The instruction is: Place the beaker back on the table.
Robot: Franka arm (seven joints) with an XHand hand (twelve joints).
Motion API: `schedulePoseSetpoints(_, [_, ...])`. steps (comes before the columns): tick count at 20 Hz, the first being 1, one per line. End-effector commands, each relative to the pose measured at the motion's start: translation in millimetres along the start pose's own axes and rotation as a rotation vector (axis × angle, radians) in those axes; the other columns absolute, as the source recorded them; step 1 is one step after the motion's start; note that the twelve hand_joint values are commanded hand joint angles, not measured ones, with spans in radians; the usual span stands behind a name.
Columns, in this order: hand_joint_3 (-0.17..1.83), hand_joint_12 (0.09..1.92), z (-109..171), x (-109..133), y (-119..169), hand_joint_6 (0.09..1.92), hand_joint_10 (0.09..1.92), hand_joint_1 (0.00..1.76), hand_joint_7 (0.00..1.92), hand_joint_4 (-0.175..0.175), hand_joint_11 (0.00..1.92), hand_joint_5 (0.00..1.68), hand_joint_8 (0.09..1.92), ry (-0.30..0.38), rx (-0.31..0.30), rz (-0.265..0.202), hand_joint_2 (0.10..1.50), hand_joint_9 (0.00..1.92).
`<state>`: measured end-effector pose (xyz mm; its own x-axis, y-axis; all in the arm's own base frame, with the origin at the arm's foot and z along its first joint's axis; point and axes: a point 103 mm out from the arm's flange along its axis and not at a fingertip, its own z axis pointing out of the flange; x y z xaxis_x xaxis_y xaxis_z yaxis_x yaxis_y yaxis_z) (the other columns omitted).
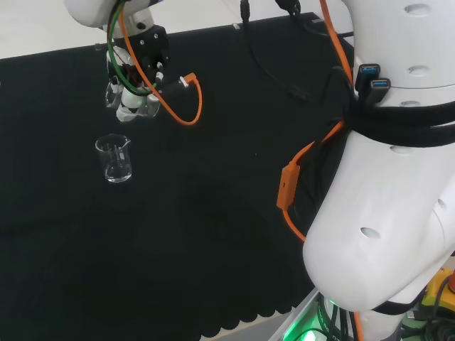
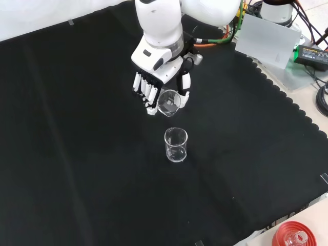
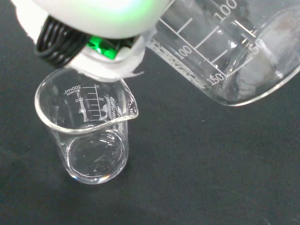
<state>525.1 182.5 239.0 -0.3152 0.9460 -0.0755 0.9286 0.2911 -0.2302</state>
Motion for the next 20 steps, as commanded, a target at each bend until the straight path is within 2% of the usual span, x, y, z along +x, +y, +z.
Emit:
schedulePoseSetpoints(1, [0.58,1.08,8,-6,2,0.39,0.21,1.16,1.46,0.108,0.85,1.40,0.09,0.021,0.002,0.005,0.66,1.29])
schedulePoseSetpoints(9, [0.58,1.07,23,-21,10,0.39,0.21,1.16,1.46,0.106,0.85,1.40,0.09,0.077,-0.014,0.020,0.66,1.29])
schedulePoseSetpoints(17, [0.57,1.07,35,-41,17,0.39,0.20,1.17,1.46,0.103,0.85,1.40,0.09,0.177,-0.040,0.026,0.66,1.29])
schedulePoseSetpoints(20, [0.57,1.07,42,-48,19,0.39,0.20,1.17,1.46,0.102,0.85,1.40,0.09,0.236,-0.041,0.026,0.66,1.29])
